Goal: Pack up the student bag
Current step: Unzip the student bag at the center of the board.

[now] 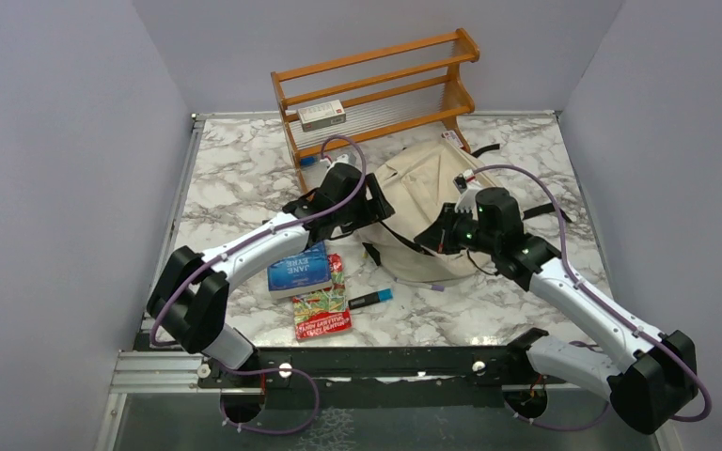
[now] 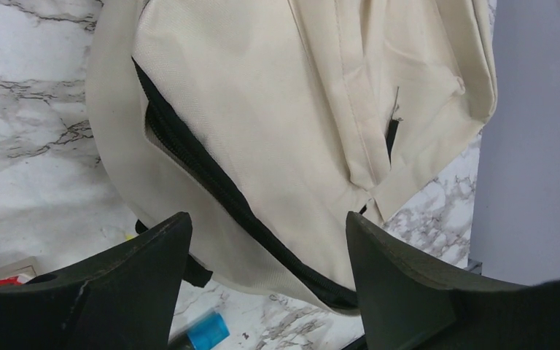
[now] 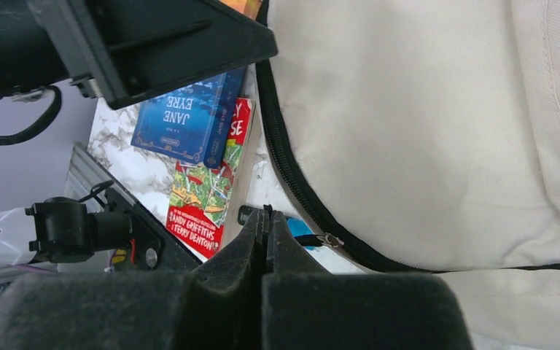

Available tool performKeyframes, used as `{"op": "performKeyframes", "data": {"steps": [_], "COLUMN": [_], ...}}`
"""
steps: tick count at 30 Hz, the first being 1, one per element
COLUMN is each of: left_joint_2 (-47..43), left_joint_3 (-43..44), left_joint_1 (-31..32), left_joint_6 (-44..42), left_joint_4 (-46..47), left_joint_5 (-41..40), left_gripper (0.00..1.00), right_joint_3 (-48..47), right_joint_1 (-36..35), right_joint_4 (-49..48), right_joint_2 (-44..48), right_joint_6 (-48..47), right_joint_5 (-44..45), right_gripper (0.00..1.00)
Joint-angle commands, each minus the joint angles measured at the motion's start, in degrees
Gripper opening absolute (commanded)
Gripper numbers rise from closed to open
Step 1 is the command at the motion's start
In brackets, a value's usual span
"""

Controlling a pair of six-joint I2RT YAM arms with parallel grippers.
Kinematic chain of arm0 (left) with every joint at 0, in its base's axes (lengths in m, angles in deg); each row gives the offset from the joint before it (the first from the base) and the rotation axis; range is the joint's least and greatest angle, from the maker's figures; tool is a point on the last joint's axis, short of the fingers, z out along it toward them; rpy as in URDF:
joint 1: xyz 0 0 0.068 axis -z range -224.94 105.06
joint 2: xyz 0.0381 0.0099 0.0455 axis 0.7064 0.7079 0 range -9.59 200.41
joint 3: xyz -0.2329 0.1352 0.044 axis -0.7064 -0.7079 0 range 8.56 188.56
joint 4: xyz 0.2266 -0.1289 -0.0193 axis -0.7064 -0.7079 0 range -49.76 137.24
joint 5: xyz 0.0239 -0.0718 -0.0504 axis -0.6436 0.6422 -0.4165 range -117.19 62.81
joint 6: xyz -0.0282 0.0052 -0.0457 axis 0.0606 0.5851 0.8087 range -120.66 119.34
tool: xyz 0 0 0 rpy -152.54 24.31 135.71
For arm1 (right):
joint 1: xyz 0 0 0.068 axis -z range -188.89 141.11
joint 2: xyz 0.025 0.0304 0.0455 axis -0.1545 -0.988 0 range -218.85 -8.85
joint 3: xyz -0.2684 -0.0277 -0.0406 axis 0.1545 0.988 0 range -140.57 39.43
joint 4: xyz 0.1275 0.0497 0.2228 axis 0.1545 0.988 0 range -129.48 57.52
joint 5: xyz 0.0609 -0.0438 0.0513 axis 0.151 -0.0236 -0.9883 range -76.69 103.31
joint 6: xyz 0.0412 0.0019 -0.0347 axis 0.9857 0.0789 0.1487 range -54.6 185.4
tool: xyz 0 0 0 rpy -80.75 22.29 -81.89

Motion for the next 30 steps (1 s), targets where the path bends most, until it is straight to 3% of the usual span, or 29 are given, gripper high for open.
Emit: {"op": "performKeyframes", "data": {"steps": [1, 6, 16, 24, 30], "left_joint_2": [2.7, 3.3, 5.8, 4.8, 2.2], "left_joint_3": [-0.5, -2.7, 0.1, 2.6, 1.7], "left_joint_1": [0.5, 0.6, -2.0, -10.1, -14.9], "left_joint_6": [1.2, 1.5, -4.0, -10.1, -14.2], "left_joint_4": [4.0, 6.3, 5.0, 1.2, -0.7], "left_joint_5": [2.7, 4.3, 4.4, 7.3, 9.5], "left_gripper": [0.73, 0.57, 0.0, 0.0, 0.0], "right_joint_3": [0.5, 1.0, 3.4, 3.6, 3.0], "right_joint_1": [-0.3, -0.3, -0.3, -0.3, -0.3], "right_joint_4": [-1.5, -0.3, 3.8, 12.1, 13.8], "right_joint_2": [1.5, 2.5, 7.6, 12.3, 10.6], "right_joint_6": [0.9, 2.0, 6.7, 12.3, 13.8], "right_joint_5": [-0.4, 1.5, 7.0, 19.7, 25.9], "right_gripper": [0.01, 0.01, 0.01, 0.01, 0.0]}}
